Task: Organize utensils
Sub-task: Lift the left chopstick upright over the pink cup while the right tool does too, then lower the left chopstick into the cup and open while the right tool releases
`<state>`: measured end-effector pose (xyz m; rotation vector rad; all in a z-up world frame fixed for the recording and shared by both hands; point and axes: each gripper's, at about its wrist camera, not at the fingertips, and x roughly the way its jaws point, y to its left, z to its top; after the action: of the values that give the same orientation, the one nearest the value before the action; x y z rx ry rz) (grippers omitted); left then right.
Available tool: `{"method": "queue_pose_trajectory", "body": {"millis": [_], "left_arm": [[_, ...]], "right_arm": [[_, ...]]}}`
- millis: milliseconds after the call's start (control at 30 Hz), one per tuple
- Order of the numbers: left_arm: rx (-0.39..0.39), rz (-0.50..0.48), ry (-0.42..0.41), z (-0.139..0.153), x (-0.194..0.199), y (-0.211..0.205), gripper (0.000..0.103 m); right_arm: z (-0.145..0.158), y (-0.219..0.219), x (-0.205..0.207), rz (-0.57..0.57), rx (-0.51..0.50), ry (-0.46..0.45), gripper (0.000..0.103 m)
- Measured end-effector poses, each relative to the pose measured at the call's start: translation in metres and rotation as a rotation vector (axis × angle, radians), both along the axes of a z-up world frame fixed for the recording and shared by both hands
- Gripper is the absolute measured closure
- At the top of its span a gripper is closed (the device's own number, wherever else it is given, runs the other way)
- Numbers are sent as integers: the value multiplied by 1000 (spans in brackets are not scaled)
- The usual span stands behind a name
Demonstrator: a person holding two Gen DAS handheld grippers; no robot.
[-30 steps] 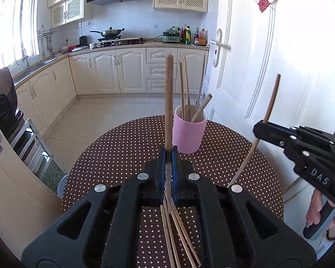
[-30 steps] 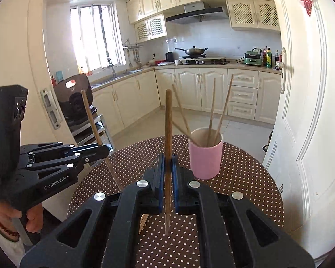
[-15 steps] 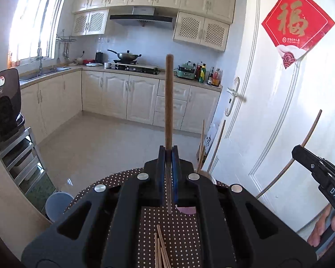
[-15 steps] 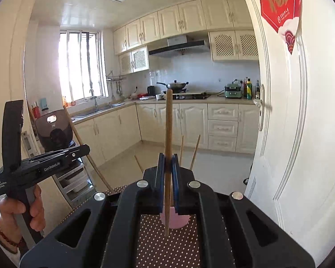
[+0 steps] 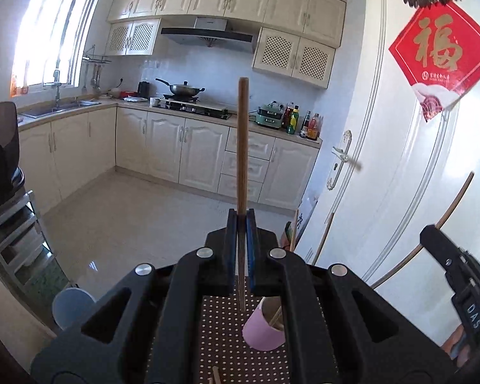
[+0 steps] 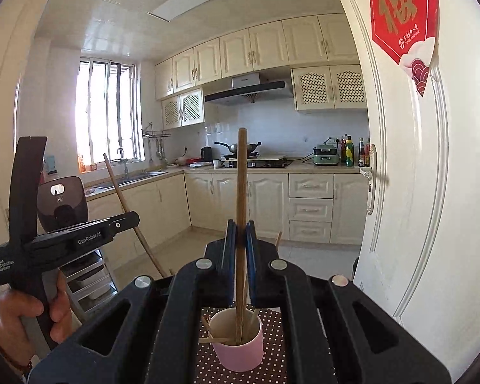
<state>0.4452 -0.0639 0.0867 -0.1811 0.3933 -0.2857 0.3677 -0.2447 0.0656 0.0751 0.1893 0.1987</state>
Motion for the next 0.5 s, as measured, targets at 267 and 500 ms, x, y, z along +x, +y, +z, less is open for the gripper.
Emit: {"method": "queue_pose_trajectory", "body": {"millis": [267,500], "left_arm": [[-42,-48,-26,-15,10,-15,97],[-6,-80,-4,-34,16,-30,97]], "right_arm": [[-20,-6,22,20,12,49,98],[-31,-7,25,34,24,82,98]]}}
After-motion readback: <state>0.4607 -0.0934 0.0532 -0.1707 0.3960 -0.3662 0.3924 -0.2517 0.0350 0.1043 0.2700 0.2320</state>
